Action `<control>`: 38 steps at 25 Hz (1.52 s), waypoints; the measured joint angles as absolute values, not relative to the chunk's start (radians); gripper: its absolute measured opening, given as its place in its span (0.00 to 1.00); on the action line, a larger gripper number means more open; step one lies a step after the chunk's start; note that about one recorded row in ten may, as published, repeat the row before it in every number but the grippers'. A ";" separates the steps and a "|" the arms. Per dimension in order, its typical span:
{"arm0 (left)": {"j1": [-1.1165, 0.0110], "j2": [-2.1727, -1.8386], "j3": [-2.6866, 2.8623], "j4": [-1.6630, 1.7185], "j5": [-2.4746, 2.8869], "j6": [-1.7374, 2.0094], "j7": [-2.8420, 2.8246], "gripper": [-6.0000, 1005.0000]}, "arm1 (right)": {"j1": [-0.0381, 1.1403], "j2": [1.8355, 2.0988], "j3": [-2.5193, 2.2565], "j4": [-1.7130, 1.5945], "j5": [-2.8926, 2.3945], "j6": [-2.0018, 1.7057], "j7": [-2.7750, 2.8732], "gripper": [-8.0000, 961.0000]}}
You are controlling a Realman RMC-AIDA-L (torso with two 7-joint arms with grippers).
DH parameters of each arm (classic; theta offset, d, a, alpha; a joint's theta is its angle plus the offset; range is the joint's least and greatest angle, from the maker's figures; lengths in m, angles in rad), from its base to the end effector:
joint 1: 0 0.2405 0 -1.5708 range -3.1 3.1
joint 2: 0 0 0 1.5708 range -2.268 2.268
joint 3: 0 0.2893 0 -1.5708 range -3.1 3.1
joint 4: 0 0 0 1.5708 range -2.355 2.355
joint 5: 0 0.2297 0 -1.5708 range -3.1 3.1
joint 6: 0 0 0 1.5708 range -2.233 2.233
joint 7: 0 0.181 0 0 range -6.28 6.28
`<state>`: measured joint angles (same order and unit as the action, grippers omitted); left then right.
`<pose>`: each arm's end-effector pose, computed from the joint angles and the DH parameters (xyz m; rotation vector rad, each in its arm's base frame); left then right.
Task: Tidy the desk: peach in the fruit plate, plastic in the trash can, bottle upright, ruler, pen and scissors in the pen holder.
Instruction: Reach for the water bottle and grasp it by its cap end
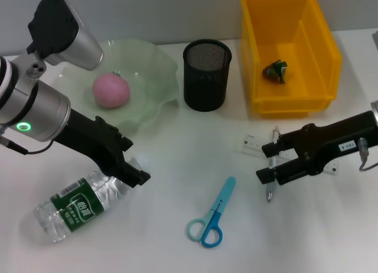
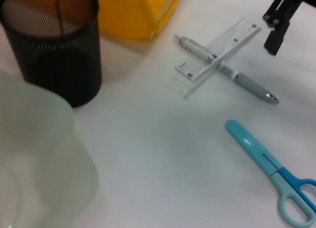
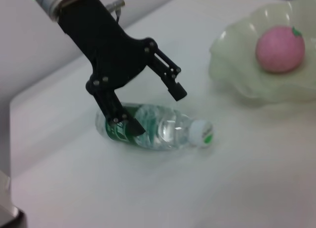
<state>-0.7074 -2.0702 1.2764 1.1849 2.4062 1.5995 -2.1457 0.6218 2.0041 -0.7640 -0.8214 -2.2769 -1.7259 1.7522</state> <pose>-0.1859 0.4036 -0.0599 -2.9458 -0.5309 0.3502 0.2774 0.3781 -0.0148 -2.9542 0.8466 0.2496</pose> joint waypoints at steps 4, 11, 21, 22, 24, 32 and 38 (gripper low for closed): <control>-0.711 -2.068 1.276 1.159 2.411 1.572 -2.136 0.86 | 0.645 1.991 -0.756 -0.803 -2.291 -1.700 1.755 0.82; -0.742 -2.065 1.262 1.138 2.453 1.557 -2.152 0.86 | 0.693 1.957 -0.767 -0.701 -2.298 -1.619 1.723 0.82; -0.782 -2.070 1.274 1.133 2.489 1.559 -2.293 0.86 | 0.705 1.953 -0.760 -0.708 -2.290 -1.658 1.726 0.83; -0.783 -2.070 1.276 1.133 2.491 1.559 -2.301 0.86 | 0.705 1.953 -0.760 -0.708 -2.290 -1.658 1.726 0.83; -0.785 -2.071 1.286 1.131 2.495 1.559 -2.324 0.86 | 0.704 1.955 -0.758 -0.710 -2.289 -1.660 1.724 0.83; -0.797 -2.074 1.323 1.094 2.501 1.528 -2.375 0.86 | 0.701 1.955 -0.760 -0.710 -2.289 -1.660 1.720 0.82; -0.820 -2.074 1.353 1.057 2.520 1.506 -2.411 0.86 | 0.706 1.952 -0.765 -0.710 -2.290 -1.661 1.724 0.83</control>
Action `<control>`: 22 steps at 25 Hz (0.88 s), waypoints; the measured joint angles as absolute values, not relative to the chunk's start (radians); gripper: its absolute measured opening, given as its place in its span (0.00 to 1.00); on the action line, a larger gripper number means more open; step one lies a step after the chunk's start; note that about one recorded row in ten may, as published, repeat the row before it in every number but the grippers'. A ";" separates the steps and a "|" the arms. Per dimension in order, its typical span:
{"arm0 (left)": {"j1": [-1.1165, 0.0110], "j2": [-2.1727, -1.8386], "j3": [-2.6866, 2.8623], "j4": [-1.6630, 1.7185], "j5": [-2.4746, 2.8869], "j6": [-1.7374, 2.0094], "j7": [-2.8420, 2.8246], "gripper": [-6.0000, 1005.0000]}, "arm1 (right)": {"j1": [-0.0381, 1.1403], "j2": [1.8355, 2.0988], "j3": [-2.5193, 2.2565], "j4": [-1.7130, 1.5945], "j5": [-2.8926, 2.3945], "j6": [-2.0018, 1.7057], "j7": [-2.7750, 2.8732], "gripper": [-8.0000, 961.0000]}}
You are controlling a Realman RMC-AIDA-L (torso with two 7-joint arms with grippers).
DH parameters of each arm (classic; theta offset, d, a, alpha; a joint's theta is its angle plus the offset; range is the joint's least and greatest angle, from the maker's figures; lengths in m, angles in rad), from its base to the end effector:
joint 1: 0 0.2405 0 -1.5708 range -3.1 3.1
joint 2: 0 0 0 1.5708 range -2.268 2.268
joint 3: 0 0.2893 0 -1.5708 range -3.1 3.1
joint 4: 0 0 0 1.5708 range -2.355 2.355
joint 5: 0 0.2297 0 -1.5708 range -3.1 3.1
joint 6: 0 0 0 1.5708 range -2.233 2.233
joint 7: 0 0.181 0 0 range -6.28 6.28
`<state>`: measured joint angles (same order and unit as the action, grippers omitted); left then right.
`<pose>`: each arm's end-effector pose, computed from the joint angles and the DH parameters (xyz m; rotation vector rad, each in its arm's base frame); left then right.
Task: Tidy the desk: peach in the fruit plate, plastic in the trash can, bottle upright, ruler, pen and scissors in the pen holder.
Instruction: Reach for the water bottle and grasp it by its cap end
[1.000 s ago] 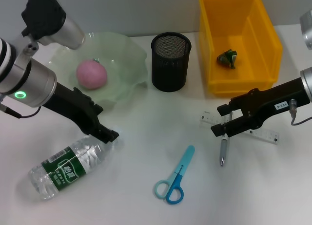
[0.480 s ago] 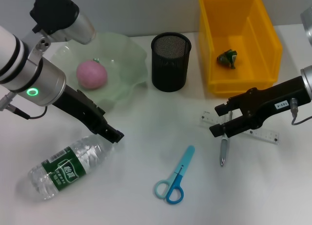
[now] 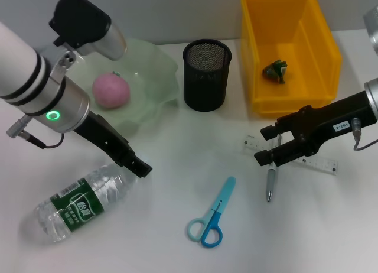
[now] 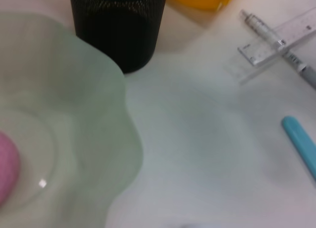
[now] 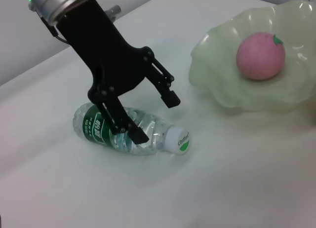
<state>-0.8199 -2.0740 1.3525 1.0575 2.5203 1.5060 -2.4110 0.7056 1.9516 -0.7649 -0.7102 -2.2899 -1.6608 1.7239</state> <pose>-0.1811 0.4251 -0.0816 -2.7828 -0.7729 0.5130 0.2715 0.4045 -0.0102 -2.9481 0.7939 0.2040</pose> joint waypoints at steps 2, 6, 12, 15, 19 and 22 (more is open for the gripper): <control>-0.835 -2.075 1.354 1.034 2.532 1.501 -2.414 0.86 | 0.708 1.953 -0.766 -0.710 -2.290 -1.656 1.723 0.82; -0.844 -2.075 1.355 1.009 2.537 1.482 -2.414 0.86 | 0.710 1.956 -0.766 -0.710 -2.290 -1.651 1.721 0.82; -0.846 -2.075 1.355 0.994 2.541 1.467 -2.411 0.86 | 0.711 1.958 -0.765 -0.710 -2.291 -1.651 1.720 0.82; -0.849 -2.075 1.354 0.973 2.542 1.454 -2.404 0.86 | 0.710 1.958 -0.761 -0.710 -2.293 -1.650 1.721 0.82; -0.851 -2.074 1.354 0.962 2.541 1.440 -2.399 0.86 | 0.708 1.958 -0.759 -0.710 -2.295 -1.649 1.721 0.82; -0.851 -2.074 1.355 0.952 2.539 1.431 -2.392 0.86 | 0.706 1.958 -0.758 -0.710 -2.295 -1.649 1.721 0.82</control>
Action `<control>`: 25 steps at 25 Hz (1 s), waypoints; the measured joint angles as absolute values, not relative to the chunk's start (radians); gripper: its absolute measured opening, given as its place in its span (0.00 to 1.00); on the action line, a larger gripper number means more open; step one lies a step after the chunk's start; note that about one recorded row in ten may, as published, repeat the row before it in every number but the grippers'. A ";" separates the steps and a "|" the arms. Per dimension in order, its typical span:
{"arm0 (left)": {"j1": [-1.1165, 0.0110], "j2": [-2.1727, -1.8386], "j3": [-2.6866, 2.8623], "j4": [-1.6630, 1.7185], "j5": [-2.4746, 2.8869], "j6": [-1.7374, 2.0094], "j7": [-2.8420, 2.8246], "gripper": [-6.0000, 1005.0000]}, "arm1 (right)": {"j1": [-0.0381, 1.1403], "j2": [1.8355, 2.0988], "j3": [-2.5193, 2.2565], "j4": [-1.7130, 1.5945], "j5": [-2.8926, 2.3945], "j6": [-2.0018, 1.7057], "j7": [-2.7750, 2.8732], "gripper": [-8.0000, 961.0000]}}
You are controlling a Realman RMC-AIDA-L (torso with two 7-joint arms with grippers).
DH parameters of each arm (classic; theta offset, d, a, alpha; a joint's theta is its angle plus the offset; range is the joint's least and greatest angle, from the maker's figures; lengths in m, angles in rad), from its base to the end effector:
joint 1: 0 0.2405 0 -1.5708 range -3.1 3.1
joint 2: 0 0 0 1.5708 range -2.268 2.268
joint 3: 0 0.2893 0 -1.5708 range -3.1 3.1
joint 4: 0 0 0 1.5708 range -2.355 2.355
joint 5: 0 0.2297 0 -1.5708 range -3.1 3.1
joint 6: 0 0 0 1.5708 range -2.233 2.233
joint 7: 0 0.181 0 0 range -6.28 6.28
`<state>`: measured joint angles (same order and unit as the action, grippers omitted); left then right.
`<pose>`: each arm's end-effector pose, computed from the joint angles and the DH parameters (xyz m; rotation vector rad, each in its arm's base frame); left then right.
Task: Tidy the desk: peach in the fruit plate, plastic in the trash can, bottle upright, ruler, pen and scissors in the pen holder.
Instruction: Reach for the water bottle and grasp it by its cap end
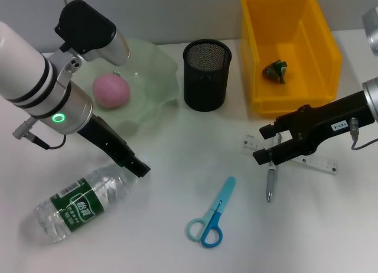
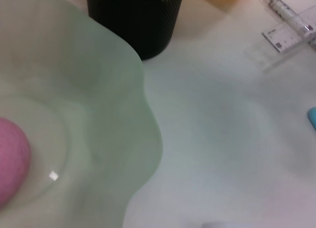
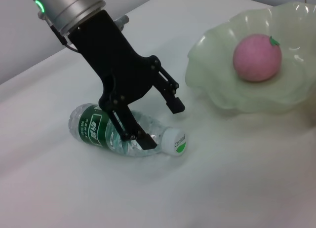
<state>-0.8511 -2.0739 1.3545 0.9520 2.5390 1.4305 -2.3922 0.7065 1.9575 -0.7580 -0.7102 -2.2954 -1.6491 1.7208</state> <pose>-0.1927 0.4338 -0.0923 -2.7587 -0.7801 0.5400 0.2717 0.4059 -0.0122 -2.9380 0.7921 0.2059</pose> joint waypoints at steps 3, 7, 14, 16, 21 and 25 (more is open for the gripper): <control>-0.852 -2.074 1.362 0.937 2.537 1.423 -2.390 0.85 | 0.704 1.957 -0.758 -0.710 -2.296 -1.649 1.721 0.82; -0.854 -2.074 1.371 0.924 2.534 1.411 -2.389 0.85 | 0.701 1.956 -0.758 -0.710 -2.295 -1.649 1.721 0.82; -0.859 -2.077 1.386 0.902 2.532 1.393 -2.388 0.85 | 0.701 1.956 -0.763 -0.710 -2.295 -1.649 1.720 0.82; -0.859 -2.077 1.392 0.900 2.532 1.390 -2.388 0.84 | 0.701 1.956 -0.764 -0.710 -2.295 -1.651 1.720 0.82; -0.860 -2.079 1.404 0.894 2.532 1.375 -2.388 0.84 | 0.706 1.957 -0.765 -0.710 -2.293 -1.654 1.720 0.83; -0.864 -2.079 1.404 0.888 2.532 1.374 -2.388 0.84 | 0.708 1.957 -0.764 -0.710 -2.292 -1.656 1.719 0.83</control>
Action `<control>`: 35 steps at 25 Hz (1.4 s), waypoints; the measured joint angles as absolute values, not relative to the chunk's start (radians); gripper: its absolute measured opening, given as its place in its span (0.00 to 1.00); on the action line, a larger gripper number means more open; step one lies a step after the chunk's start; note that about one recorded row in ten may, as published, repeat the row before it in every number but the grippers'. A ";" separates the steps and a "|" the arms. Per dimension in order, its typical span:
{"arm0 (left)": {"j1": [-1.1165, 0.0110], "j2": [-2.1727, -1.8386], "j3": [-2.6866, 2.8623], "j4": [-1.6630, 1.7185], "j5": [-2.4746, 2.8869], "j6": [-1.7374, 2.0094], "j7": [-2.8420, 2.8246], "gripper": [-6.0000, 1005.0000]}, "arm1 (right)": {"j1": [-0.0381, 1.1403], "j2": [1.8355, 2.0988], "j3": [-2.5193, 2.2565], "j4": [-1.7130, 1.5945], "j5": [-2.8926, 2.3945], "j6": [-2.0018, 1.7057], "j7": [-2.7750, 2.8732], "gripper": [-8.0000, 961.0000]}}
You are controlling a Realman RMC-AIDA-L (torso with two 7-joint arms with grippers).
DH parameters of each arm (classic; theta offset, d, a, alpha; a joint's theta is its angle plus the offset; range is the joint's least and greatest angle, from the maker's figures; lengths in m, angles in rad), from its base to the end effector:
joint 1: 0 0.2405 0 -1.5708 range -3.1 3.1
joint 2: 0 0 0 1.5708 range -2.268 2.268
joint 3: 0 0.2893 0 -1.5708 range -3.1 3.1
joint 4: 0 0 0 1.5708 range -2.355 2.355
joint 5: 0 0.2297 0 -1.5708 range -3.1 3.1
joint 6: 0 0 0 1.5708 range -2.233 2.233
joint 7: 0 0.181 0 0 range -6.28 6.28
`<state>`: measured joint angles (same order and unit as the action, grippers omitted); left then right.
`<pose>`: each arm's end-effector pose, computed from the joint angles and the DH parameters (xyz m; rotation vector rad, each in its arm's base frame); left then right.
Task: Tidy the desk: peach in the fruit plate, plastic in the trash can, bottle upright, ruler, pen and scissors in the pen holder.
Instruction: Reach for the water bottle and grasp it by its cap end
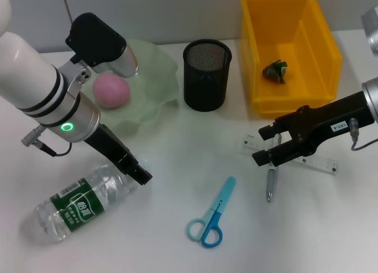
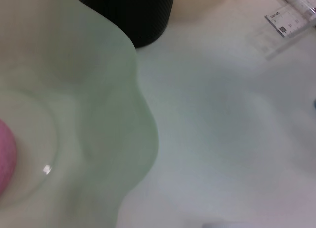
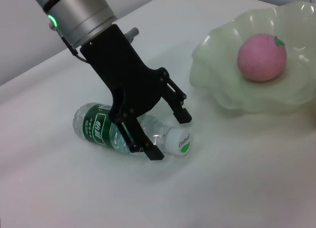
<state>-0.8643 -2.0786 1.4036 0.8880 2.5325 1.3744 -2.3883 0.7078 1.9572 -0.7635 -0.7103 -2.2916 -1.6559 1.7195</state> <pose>-0.1992 0.4322 -0.1074 -2.7622 -0.7614 0.5794 0.2701 0.4050 -0.0127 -2.9489 0.7860 0.2068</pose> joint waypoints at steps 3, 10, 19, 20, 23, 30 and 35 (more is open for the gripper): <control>-0.868 -2.079 1.404 0.885 2.533 1.374 -2.386 0.84 | 0.709 1.957 -0.761 -0.711 -2.291 -1.656 1.718 0.83; -0.882 -2.079 1.404 0.868 2.533 1.370 -2.377 0.83 | 0.710 1.957 -0.764 -0.713 -2.290 -1.654 1.717 0.83; -0.892 -2.079 1.414 0.847 2.526 1.363 -2.369 0.82 | 0.712 1.957 -0.764 -0.718 -2.290 -1.654 1.716 0.83; -0.892 -2.079 1.415 0.847 2.524 1.362 -2.368 0.82 | 0.713 1.957 -0.765 -0.719 -2.290 -1.653 1.716 0.83; -0.892 -2.078 1.416 0.845 2.523 1.358 -2.366 0.82 | 0.717 1.957 -0.766 -0.720 -2.290 -1.652 1.716 0.83; -0.903 -2.078 1.417 0.819 2.523 1.353 -2.360 0.68 | 0.724 1.956 -0.767 -0.720 -2.290 -1.654 1.716 0.83; -0.904 -2.079 1.417 0.818 2.523 1.349 -2.358 0.56 | 0.725 1.955 -0.767 -0.719 -2.290 -1.653 1.716 0.83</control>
<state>-0.9035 -2.0785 1.4174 0.8179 2.5233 1.3485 -2.3579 0.7249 1.9554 -0.7673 -0.7194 -2.2901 -1.6526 1.7164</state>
